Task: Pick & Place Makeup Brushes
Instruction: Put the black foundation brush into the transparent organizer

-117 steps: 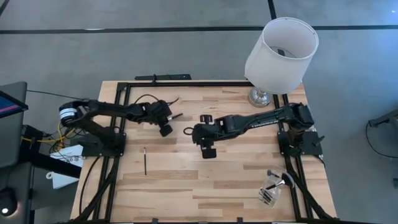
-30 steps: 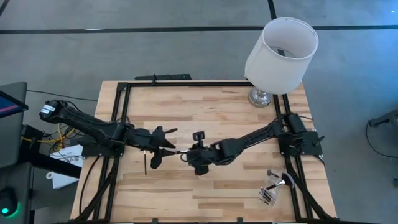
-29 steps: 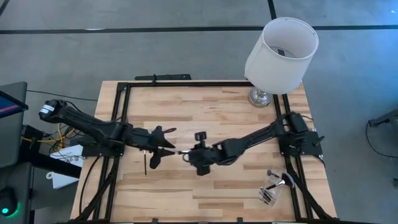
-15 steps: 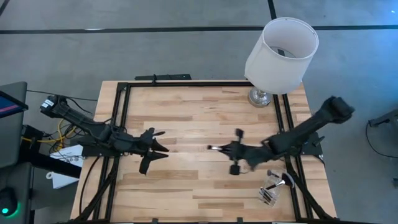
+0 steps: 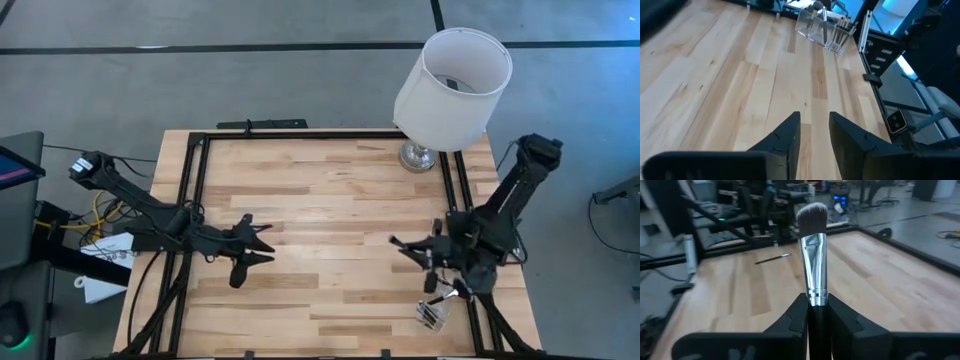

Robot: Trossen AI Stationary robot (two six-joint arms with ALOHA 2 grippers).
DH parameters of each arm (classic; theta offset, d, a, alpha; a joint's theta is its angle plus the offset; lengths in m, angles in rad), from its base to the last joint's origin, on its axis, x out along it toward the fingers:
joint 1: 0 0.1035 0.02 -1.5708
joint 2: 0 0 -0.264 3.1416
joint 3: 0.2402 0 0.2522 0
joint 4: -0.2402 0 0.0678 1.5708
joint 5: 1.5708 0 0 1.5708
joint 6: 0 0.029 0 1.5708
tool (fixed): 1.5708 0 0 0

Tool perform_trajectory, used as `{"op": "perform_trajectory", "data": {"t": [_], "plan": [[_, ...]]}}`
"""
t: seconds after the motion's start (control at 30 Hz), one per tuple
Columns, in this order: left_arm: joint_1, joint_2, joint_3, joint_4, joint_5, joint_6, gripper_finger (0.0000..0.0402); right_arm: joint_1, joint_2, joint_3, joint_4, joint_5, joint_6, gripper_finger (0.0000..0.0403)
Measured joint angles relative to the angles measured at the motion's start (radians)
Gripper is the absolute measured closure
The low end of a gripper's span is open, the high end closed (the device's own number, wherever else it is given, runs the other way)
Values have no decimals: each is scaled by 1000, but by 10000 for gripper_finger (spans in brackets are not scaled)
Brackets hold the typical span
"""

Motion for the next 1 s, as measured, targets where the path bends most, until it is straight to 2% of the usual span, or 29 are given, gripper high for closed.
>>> {"op": "perform_trajectory", "data": {"t": [0.23, 0.37, 0.47, 0.53, 0.67, 0.77, 0.87, 1.0], "plan": [[0, 6, 0, 13, -1, -19, 302, 125, 29, -8, -19, 44, 99, 357], [0, 40, 0, 73, -54, 16, 302, 153, 34, -8, -34, 106, 120, 366], [3, 121, 0, 244, -57, 162, 302, 131, 34, -8, -29, 166, 104, 369], [6, 195, 0, 399, -53, 275, 302, 92, 34, -8, -7, 158, 73, 366], [23, 354, 0, 729, -41, 457, 302, 3, 61, -8, 129, 60, -52, 360], [52, 456, 0, 897, -40, 523, 302, -55, 108, -8, 310, -47, -211, 365], [92, 532, 0, 1003, 3, 525, 302, -106, 168, -8, 501, -170, -362, 368], [142, 606, 0, 1114, 152, 447, 302, -182, 260, -7, 673, -296, -477, 360]]}}
